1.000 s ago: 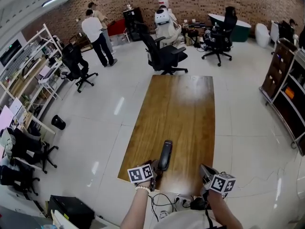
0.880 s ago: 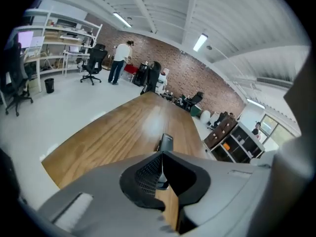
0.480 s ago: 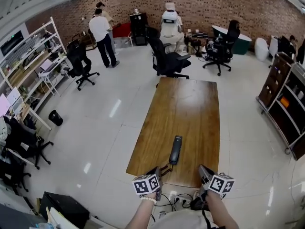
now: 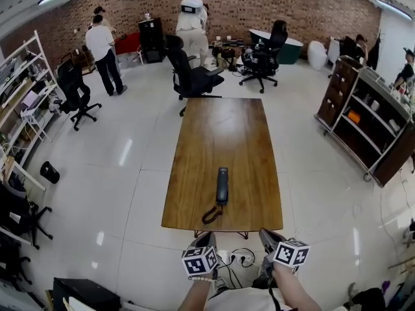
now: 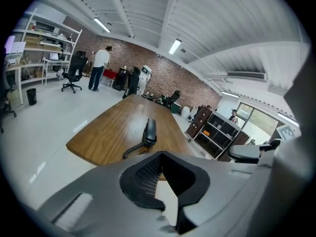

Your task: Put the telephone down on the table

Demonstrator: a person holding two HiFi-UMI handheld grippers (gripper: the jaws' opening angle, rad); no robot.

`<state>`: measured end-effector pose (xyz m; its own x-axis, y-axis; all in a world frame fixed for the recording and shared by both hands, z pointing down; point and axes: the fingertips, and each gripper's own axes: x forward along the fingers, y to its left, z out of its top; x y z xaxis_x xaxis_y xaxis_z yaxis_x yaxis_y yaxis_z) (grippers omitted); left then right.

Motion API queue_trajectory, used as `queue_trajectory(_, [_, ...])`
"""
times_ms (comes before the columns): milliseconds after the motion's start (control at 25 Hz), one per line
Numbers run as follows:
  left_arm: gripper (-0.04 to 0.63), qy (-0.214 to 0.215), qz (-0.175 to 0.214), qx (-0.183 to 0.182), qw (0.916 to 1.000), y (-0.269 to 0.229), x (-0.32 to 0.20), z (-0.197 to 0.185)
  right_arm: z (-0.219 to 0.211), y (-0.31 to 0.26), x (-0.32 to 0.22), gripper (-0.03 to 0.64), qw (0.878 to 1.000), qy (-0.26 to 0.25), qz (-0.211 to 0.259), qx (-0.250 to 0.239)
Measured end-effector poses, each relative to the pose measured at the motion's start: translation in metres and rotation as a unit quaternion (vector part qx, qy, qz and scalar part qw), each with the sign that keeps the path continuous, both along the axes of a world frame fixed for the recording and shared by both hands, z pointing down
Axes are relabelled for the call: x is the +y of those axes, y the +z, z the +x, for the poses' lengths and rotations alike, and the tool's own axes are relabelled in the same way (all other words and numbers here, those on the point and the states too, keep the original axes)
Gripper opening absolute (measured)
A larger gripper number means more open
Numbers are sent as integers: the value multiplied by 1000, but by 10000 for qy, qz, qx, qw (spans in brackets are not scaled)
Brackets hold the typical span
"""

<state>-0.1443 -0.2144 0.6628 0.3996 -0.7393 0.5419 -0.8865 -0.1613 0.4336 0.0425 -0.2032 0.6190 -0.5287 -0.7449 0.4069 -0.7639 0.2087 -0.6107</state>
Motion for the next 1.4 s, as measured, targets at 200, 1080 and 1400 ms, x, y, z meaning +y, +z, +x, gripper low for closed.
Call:
queue_trajectory(200, [2, 182, -73, 1, 9998, 3, 28, 26, 18, -7, 25, 3, 9995, 39, 187, 234])
queue_trajectory(1080, [2, -148, -190, -822, 9963, -7, 235, 83, 76, 35, 215, 3, 9970, -650, -71, -413])
queue_trajectory(1400, [2, -188, -215, -893, 9956, -12, 278, 76, 63, 16, 236, 3, 9950, -757, 225, -604])
